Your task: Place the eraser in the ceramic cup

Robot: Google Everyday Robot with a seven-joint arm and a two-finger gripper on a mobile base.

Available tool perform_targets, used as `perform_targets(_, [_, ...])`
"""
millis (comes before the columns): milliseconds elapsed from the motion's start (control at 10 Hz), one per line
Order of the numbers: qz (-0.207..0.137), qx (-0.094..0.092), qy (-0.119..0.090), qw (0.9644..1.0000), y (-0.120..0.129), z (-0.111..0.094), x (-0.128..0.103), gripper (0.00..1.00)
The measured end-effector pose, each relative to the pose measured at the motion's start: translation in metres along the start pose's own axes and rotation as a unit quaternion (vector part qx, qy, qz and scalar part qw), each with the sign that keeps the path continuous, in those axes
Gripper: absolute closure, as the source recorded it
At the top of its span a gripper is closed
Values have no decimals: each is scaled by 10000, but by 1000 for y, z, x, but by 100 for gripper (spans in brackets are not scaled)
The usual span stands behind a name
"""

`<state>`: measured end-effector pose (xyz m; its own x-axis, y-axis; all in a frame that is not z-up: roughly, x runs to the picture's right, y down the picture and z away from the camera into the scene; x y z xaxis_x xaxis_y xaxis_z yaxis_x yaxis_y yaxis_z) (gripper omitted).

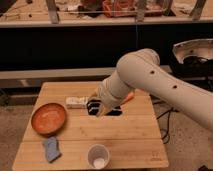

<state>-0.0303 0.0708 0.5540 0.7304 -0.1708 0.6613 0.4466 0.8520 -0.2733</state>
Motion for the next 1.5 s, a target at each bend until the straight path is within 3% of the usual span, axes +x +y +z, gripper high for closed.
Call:
perform_targets(100, [-49, -36, -253, 9997, 3, 0, -3, 100])
perform_targets(200, [-115, -87, -673, 9976, 6, 6, -9, 100])
perform_targets(400, [-280, -222, -1538, 9874, 11, 30, -34, 100])
perform_targets(500, [-342, -284, -1796, 9827, 13, 39, -44, 100])
perform_targets(600, [-447, -402, -2164, 9744, 18, 51, -62, 100])
perform_targets(700, [-506, -460, -2315, 9704, 23, 56, -70, 100])
perform_targets(1000, [-649, -563, -2528, 9637, 40, 55, -90, 100])
perform_targets(1300, [-634, -588, -2710, 9587, 60, 57, -109, 100])
perform_targets(1500, [-506, -571, -2743, 9586, 73, 59, -114, 100])
